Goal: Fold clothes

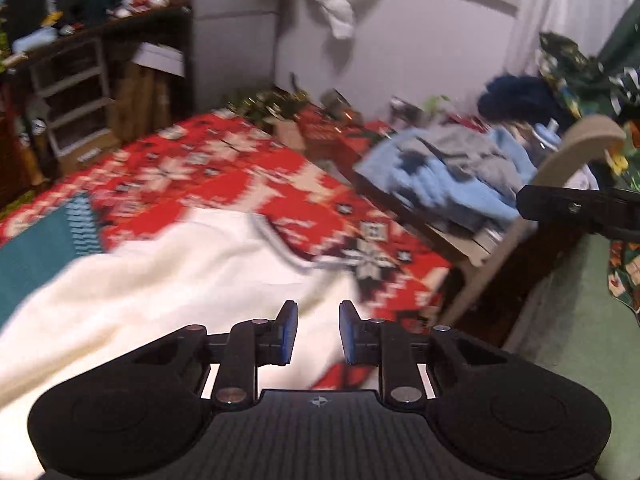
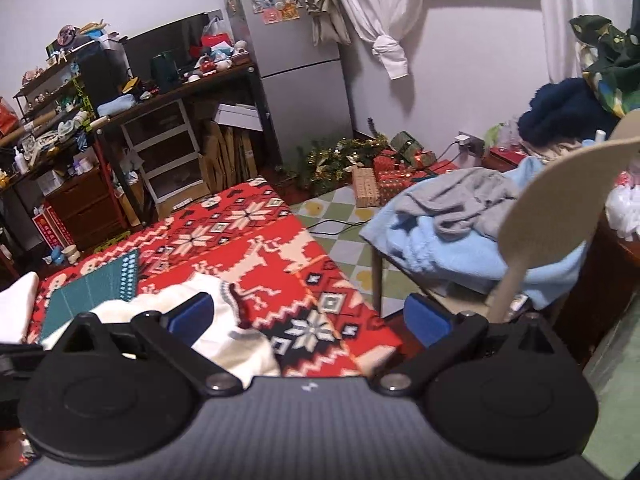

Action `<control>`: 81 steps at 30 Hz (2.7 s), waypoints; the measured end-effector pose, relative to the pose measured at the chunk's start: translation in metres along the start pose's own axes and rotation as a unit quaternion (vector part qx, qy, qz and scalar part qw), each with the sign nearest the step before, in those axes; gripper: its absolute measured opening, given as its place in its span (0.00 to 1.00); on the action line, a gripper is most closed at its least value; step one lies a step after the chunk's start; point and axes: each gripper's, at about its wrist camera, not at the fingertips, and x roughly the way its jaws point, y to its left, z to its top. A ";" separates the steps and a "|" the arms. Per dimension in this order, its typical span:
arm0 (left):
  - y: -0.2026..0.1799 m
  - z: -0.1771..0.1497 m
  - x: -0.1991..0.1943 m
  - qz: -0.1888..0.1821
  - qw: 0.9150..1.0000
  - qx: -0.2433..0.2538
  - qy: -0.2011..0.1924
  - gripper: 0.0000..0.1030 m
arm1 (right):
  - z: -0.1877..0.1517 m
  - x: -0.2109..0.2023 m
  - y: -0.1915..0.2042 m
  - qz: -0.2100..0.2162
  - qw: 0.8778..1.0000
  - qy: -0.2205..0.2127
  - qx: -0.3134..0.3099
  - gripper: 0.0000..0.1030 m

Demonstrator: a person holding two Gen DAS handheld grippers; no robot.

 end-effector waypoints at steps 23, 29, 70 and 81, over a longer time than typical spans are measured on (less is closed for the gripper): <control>-0.043 -0.001 0.121 0.101 0.993 0.036 0.056 0.10 | -0.017 0.008 -0.069 -0.003 0.999 0.026 0.040 0.99; -0.033 0.004 0.065 0.108 0.993 0.044 0.011 0.09 | -0.019 0.009 -0.057 0.006 0.999 0.030 0.035 0.99; 0.247 -0.156 -0.112 0.278 0.932 -0.231 0.037 0.08 | -0.002 0.263 0.331 0.316 0.903 0.171 -0.236 0.52; 0.258 -0.163 -0.121 0.241 0.933 -0.265 0.026 0.08 | -0.068 0.264 0.381 0.361 0.834 0.207 -0.363 0.46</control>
